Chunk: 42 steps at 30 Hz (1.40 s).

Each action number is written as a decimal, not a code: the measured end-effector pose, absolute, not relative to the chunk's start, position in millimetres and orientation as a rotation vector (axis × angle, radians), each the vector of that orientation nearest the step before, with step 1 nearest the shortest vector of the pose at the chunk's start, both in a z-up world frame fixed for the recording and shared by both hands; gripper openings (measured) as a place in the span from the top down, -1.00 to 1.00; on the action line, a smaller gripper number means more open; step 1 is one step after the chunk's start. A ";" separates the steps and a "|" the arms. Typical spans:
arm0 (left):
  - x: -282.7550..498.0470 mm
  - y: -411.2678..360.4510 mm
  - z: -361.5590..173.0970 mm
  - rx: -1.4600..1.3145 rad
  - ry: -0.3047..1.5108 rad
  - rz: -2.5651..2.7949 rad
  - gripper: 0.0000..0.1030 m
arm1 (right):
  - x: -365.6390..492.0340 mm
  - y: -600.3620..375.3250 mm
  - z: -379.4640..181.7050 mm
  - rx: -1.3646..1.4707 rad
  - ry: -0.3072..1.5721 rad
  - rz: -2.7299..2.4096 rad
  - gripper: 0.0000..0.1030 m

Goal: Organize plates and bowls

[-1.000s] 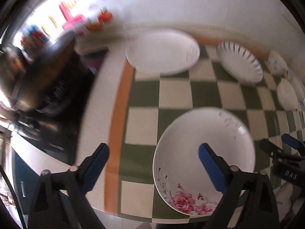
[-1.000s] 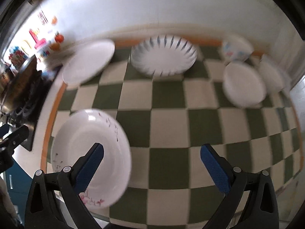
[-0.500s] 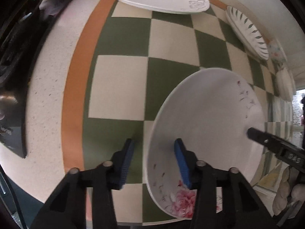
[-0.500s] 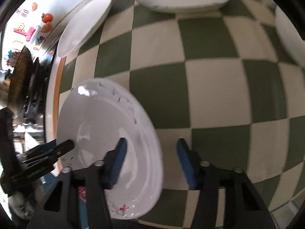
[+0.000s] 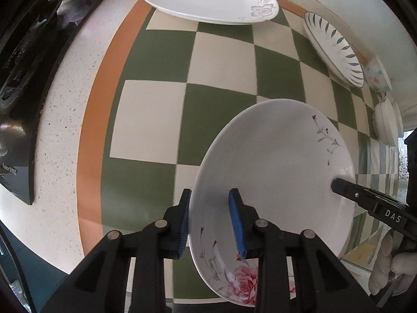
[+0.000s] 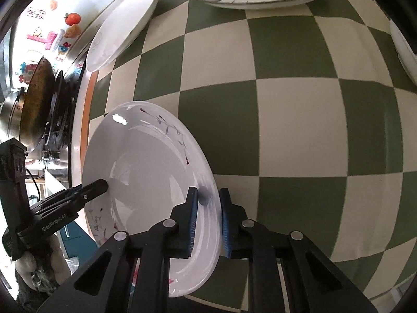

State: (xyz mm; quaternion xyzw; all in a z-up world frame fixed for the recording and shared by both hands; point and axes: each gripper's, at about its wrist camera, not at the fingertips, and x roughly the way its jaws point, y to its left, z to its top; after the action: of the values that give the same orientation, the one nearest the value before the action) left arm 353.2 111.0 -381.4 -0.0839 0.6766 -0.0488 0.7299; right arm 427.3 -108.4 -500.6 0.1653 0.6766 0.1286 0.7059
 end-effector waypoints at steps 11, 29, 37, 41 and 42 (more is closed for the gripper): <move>374.4 69.0 -363.7 -0.160 1.463 -0.144 0.50 | 433.3 -150.4 -481.3 0.403 1.464 0.292 0.67; 392.5 -7.9 -380.6 -0.050 1.494 -0.245 0.50 | 421.8 -248.2 -487.0 0.449 1.441 0.188 0.67; 389.6 -10.7 -392.2 -0.026 1.519 -0.238 0.50 | 420.3 -256.0 -499.6 0.445 1.459 0.182 0.67; 391.0 -15.1 -395.1 -0.005 1.516 -0.231 0.50 | 421.0 -254.5 -504.6 0.443 1.467 0.184 0.67; 392.8 -16.7 -395.5 -0.003 1.516 -0.227 0.50 | 421.6 -253.8 -505.4 0.441 1.472 0.184 0.67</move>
State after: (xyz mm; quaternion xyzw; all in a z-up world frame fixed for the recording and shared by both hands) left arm 392.8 -16.7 -395.5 -0.0014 0.6859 -0.1027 0.7204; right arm 421.6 -253.8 -505.4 0.1990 0.6646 0.0833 0.7154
